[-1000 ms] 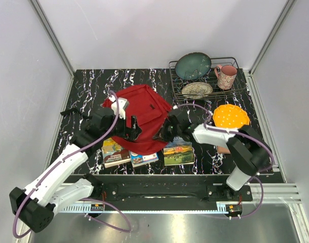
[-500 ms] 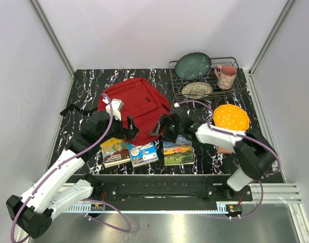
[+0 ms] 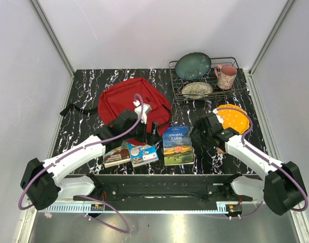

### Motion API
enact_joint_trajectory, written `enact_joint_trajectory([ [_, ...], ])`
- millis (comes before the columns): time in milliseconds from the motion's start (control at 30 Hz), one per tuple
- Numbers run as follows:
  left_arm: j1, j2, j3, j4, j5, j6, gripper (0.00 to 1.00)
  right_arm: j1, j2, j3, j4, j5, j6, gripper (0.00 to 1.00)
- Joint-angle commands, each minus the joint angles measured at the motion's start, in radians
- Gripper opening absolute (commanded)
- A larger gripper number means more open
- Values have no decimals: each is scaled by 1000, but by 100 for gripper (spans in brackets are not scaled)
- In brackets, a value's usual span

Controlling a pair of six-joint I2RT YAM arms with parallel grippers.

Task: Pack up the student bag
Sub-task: Pick up the book from the center of the board.

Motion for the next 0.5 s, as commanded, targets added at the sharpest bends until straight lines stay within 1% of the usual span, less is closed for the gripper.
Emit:
enact_joint_trajectory([
  [0, -68, 69, 44, 154, 109, -76, 99, -48, 16, -9, -52, -17, -81, 87],
  [100, -108, 160, 28, 201, 123, -124, 98, -62, 28, -15, -52, -27, -94, 86],
  [167, -134, 189, 21, 233, 112, -136, 96, -71, 36, -23, -52, -41, -94, 84],
  [267, -147, 250, 21, 271, 103, -155, 94, -73, 59, -29, -43, -58, -99, 78],
  [333, -156, 296, 40, 274, 94, -158, 93, -73, 75, -39, -32, -95, -101, 76],
  [467, -159, 358, 57, 261, 68, -167, 92, -73, 99, -53, 2, -112, -99, 74],
])
